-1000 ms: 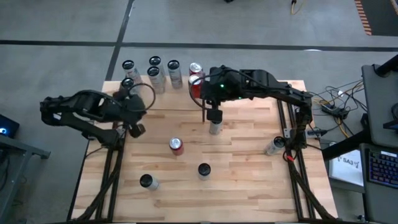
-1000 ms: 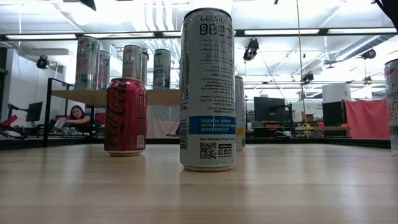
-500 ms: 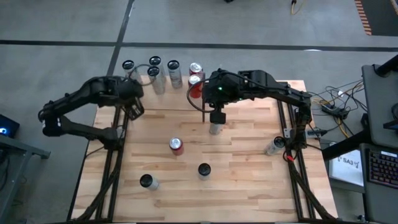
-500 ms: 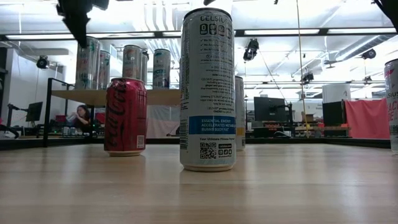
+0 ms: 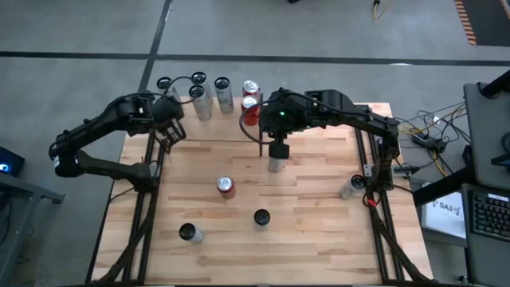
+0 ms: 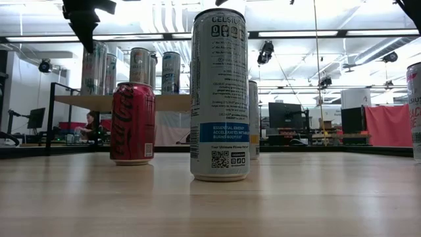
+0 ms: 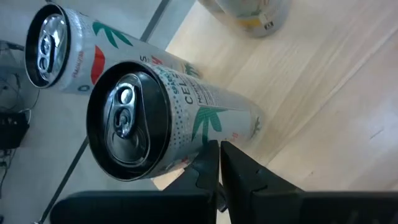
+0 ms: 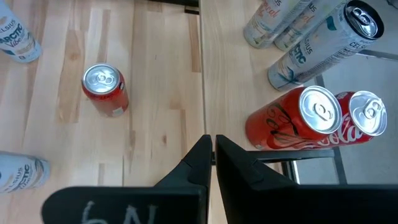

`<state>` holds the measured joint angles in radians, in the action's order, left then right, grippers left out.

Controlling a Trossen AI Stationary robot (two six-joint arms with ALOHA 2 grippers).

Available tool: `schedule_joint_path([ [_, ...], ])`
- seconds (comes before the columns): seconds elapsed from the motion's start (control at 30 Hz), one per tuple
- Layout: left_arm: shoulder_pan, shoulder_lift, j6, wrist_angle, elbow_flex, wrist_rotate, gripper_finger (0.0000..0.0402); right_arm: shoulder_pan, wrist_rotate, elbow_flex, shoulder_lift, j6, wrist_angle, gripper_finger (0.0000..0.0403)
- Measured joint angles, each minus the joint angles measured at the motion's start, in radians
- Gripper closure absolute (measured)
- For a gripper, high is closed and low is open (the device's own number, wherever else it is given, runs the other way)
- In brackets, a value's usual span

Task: Place canned beverage on shelf
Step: Put the top white pink soda can on the shelf aligned with the other white pink soda can

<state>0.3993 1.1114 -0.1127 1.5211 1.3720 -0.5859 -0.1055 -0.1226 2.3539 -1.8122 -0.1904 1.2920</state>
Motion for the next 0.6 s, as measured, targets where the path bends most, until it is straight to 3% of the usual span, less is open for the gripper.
schedule_joint_path([
  [0.6,0.042,0.02,0.026,-0.094,0.0,-0.085,0.0402,0.0,0.0,0.0,0.0,0.014,-0.001,0.039],
])
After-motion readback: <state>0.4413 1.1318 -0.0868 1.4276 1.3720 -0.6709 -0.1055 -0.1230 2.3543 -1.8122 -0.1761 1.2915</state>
